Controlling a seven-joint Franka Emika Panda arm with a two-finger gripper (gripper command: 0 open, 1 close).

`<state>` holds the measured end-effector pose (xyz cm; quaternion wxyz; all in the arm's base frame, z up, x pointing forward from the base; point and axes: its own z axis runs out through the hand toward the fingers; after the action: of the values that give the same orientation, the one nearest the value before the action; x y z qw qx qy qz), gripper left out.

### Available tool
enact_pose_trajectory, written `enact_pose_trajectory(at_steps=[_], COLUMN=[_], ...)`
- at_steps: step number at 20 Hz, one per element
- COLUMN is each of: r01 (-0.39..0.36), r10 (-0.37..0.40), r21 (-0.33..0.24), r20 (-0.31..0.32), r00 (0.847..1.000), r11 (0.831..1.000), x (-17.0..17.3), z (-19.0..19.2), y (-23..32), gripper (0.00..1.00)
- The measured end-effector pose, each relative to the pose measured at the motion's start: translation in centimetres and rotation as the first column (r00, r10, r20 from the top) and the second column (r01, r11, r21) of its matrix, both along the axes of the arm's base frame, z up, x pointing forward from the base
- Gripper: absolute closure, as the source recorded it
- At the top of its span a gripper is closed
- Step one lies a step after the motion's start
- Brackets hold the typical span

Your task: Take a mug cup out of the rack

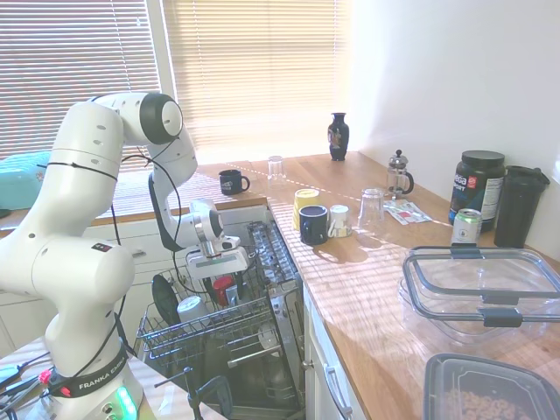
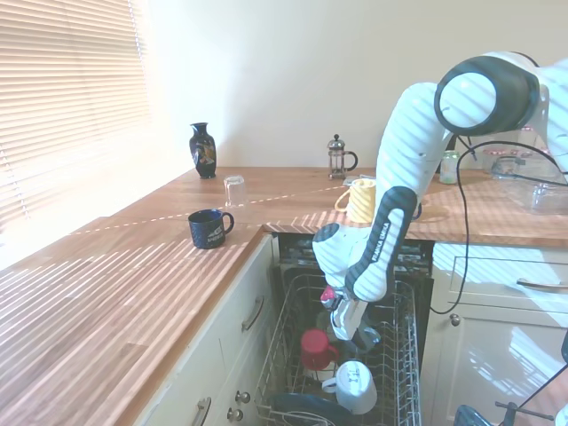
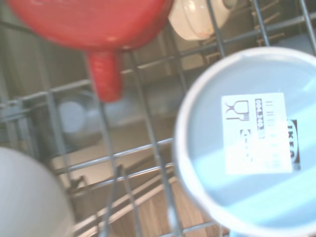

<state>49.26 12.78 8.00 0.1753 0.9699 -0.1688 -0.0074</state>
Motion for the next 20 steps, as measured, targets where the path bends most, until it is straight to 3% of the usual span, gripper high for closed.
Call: enact_pose_trajectory(at_steps=[5,6,20], r01=[0.029,0.031,0.091], r10=[-0.031,-0.033,-0.092], r21=[-0.056,-0.061,-0.078], r20=[-0.024,-0.026,-0.004], r00=[0.999,0.999,0.996], r11=[0.998,0.998,0.993], x=[0.5,0.6,1.6], z=[-1.7,-1.8,-2.2], y=[-0.3,-0.3,1.0], gripper=[0.0,1.0,1.0])
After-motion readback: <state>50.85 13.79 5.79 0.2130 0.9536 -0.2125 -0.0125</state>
